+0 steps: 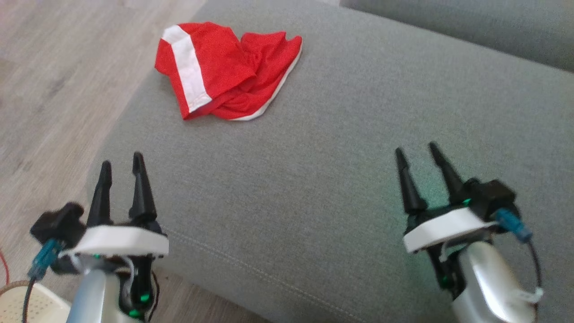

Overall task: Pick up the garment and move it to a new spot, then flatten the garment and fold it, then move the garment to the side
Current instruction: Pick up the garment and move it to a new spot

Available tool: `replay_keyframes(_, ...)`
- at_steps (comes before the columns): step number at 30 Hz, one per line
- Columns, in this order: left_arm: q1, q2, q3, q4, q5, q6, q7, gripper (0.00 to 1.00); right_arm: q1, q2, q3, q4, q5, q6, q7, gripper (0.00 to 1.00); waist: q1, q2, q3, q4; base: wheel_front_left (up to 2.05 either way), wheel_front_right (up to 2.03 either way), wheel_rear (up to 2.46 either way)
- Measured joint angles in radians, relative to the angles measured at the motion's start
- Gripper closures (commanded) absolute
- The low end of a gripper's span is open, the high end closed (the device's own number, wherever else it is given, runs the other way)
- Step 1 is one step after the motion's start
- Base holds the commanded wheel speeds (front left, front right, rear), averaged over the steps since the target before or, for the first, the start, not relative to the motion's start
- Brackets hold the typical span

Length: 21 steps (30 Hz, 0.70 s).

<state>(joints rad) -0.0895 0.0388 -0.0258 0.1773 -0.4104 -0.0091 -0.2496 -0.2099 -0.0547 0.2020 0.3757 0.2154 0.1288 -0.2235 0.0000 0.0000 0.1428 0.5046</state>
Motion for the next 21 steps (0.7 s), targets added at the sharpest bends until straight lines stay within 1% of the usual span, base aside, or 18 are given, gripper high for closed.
replay_keyframes(5,-0.099,-0.002,0.006,0.094,0.053,-0.011,0.000,0.00,-0.021,0.000,-0.101,-0.079,-0.045,0.000,0.036,0.00,0.0000,0.0000,0.055,-0.017,0.00,0.00,0.00)
replay_keyframes(6,-0.124,-0.002,0.008,0.119,0.061,-0.019,0.000,0.00,-0.026,0.000,-0.124,-0.097,-0.053,0.000,0.041,0.00,0.0001,0.0000,0.066,-0.022,0.00,0.00,0.00)
replay_keyframes(11,-0.264,0.003,0.007,0.292,0.078,-0.027,0.003,0.00,-0.036,0.000,-0.207,-0.209,-0.105,0.000,0.099,0.00,0.0001,0.0000,0.126,-0.047,0.00,0.00,0.00)
replay_keyframes(16,-0.427,0.023,0.000,0.457,0.079,-0.043,0.073,0.00,-0.051,0.000,-0.240,-0.315,-0.145,0.000,0.158,0.00,0.0002,0.0000,0.186,-0.074,0.00,0.00,0.00)
replay_keyframes(21,-0.579,0.052,-0.015,0.627,0.083,-0.053,0.138,0.00,-0.053,0.000,-0.240,-0.398,-0.174,0.000,0.210,0.00,0.0003,0.0000,0.243,-0.103,0.00,0.00,0.00)
